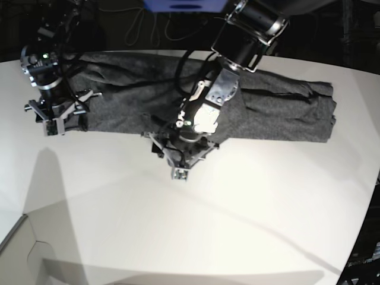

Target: Layout the t-shirt on the table in an organized manner, then fold the t-shirt properly

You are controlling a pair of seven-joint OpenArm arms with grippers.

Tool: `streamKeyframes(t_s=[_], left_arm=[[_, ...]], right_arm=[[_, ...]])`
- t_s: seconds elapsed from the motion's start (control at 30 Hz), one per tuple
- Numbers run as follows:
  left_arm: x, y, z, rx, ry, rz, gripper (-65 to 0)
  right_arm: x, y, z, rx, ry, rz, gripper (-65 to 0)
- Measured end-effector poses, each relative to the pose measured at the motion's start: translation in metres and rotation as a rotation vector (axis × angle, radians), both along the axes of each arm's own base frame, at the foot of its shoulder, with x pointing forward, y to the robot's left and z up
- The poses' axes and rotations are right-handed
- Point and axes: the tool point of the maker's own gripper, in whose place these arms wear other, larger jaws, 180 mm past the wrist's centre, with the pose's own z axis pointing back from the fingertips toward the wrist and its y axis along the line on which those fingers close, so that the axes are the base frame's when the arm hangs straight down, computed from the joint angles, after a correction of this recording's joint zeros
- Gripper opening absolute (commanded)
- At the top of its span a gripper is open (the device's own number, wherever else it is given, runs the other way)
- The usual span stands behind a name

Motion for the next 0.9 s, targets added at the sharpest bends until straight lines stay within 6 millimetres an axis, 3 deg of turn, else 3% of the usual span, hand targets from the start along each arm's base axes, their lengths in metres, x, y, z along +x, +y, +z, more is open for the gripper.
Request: streamKeyframes(t_s=[0.17,0.33,0.6,0.67,0.8,0.9], left_arm=[[0.010,0.003,-0.009,0.039,-0.009,-0.006,-34.6],[0.013,0.008,-0.011,0.055,-0.028,-0.001,-64.7],[-0.002,0.006,0.010,-0.024,-0.014,0.010,-65.0],[-0.001,0.020,0.027,-0.064,-0.049,0.057,-65.0],[0.008,0.070,0.065,-0.106,-0.167,0.191,-65.0],[-0.005,0.103,0.074,-0.135,-0.183,0.264,-65.0]], right_arm=[[0.001,0.001,0.000,0.001,-0.001,0.002,-29.4],[0.001,0.001,0.000,0.001,-0.001,0.003,-29.4],[0.001,0.001,0.000,0.001,-0.002,0.003,-29.4],[0.002,0.002,0.001,0.002,-0.007,0.004,-29.4],[0.000,0.003,-0.010,0.021,0.019,0.003,-29.4],[-0.003,0.003,-0.020,0.035,0.047,-0.001,-29.4]])
